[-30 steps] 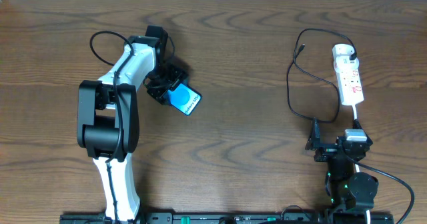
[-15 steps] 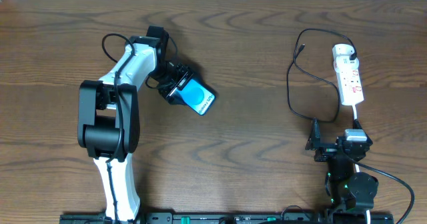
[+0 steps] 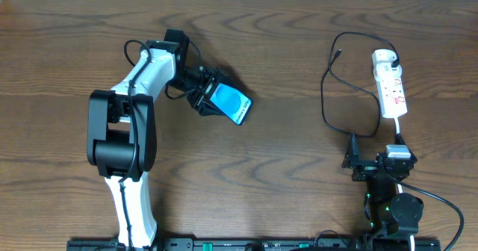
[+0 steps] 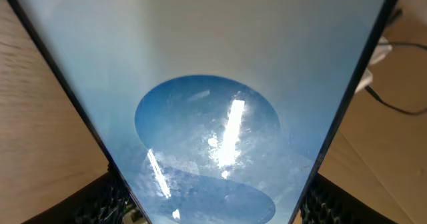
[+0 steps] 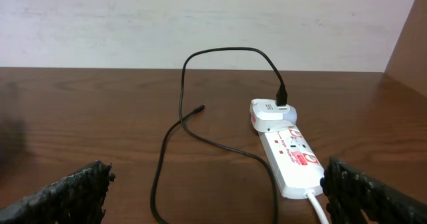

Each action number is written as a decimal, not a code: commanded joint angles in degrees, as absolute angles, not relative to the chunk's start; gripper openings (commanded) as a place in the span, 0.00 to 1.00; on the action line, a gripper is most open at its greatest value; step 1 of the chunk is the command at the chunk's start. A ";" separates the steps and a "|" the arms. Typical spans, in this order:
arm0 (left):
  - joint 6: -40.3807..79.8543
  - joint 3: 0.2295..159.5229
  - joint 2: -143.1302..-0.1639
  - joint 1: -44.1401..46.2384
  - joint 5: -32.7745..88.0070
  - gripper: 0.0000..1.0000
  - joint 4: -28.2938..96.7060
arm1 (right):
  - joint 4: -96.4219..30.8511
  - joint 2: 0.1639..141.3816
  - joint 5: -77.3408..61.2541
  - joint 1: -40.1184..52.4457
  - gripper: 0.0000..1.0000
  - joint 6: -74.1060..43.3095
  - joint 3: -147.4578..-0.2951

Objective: Plug charger to phone and switch on socket
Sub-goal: 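Lift the phone with the left gripper and tilt it upright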

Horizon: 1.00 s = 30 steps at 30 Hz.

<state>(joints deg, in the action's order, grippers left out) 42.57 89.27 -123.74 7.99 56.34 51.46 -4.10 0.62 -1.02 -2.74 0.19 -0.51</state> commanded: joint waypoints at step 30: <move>29.78 88.84 -121.38 11.94 84.44 0.66 52.40 | -4.27 0.32 -0.58 -2.42 0.99 -0.80 -0.32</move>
<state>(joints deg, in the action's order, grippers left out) 34.96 89.27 -123.74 11.90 80.93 52.21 -4.10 0.62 -1.02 -2.74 0.19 -0.51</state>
